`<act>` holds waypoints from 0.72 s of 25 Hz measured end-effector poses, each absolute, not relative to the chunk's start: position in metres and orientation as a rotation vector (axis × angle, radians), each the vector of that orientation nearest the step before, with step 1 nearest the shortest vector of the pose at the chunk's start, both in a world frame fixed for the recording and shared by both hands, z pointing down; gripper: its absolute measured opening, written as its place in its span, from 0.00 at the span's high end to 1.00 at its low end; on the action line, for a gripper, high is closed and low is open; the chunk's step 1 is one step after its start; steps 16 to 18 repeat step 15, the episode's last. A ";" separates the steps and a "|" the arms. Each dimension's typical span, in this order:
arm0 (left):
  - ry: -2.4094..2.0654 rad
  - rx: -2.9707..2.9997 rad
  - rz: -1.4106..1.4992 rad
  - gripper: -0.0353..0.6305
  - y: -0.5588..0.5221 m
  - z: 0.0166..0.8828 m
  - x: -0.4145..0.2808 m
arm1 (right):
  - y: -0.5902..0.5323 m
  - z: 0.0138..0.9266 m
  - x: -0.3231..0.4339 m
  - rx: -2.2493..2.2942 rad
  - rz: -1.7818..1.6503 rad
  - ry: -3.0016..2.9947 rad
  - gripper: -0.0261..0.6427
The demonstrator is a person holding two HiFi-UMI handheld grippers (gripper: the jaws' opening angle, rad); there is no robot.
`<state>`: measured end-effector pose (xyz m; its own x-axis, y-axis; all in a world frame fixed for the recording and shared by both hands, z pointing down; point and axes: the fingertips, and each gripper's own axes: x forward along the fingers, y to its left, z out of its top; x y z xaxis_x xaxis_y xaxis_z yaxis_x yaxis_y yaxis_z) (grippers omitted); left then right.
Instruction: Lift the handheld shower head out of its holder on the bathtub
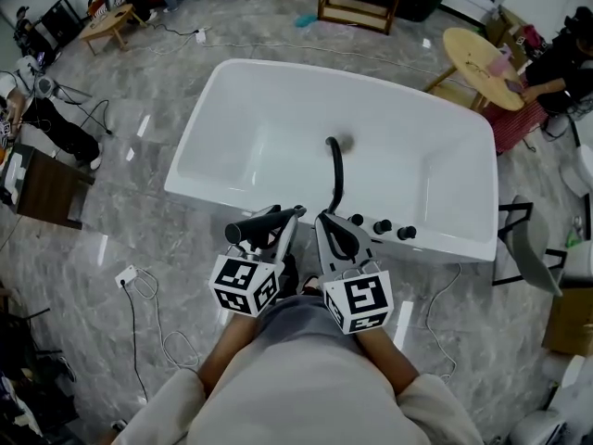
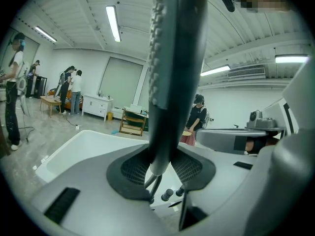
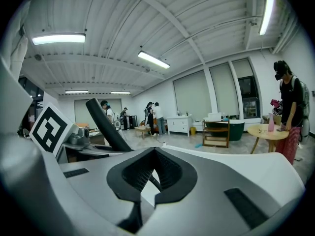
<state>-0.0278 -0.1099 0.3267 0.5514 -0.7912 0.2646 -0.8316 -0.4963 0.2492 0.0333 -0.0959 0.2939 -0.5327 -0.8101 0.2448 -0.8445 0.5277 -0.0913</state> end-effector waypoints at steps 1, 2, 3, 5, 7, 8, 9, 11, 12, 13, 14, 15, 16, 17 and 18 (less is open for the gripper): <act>-1.329 2.448 0.164 0.75 -0.111 0.325 -0.028 | -0.096 0.294 0.033 1.419 0.298 -2.593 0.94; -1.327 2.451 0.164 0.75 -0.111 0.324 -0.027 | -0.097 0.294 0.034 1.422 0.298 -2.593 0.94; -1.325 2.453 0.166 0.75 -0.111 0.324 -0.026 | -0.097 0.294 0.035 1.425 0.300 -2.592 0.94; -1.329 2.463 0.180 0.75 -0.111 0.324 -0.025 | -0.098 0.296 0.037 1.430 0.310 -2.592 0.94; -1.335 2.475 0.201 0.75 -0.111 0.323 -0.024 | -0.097 0.296 0.037 1.432 0.328 -2.602 0.94; -1.334 2.477 0.205 0.75 -0.111 0.323 -0.024 | -0.097 0.296 0.038 1.434 0.334 -2.606 0.94; -1.329 2.476 0.203 0.75 -0.111 0.323 -0.023 | -0.097 0.296 0.038 1.436 0.336 -2.608 0.94; -1.320 2.469 0.195 0.75 -0.112 0.324 -0.024 | -0.099 0.296 0.038 1.437 0.334 -2.609 0.94; -1.318 2.465 0.193 0.75 -0.113 0.325 -0.025 | -0.100 0.297 0.037 1.436 0.333 -2.609 0.94; -1.318 2.462 0.192 0.75 -0.114 0.327 -0.026 | -0.101 0.297 0.036 1.434 0.333 -2.609 0.94; -1.317 2.458 0.192 0.75 -0.115 0.328 -0.027 | -0.102 0.298 0.036 1.432 0.333 -2.610 0.94; -1.316 2.454 0.193 0.75 -0.116 0.330 -0.028 | -0.102 0.299 0.035 1.430 0.334 -2.611 0.94; -1.316 2.454 0.193 0.75 -0.116 0.330 -0.028 | -0.102 0.299 0.035 1.430 0.334 -2.611 0.94; -1.316 2.454 0.193 0.75 -0.116 0.330 -0.028 | -0.102 0.299 0.035 1.430 0.334 -2.611 0.94; -1.316 2.454 0.193 0.75 -0.116 0.330 -0.028 | -0.102 0.299 0.035 1.430 0.334 -2.611 0.94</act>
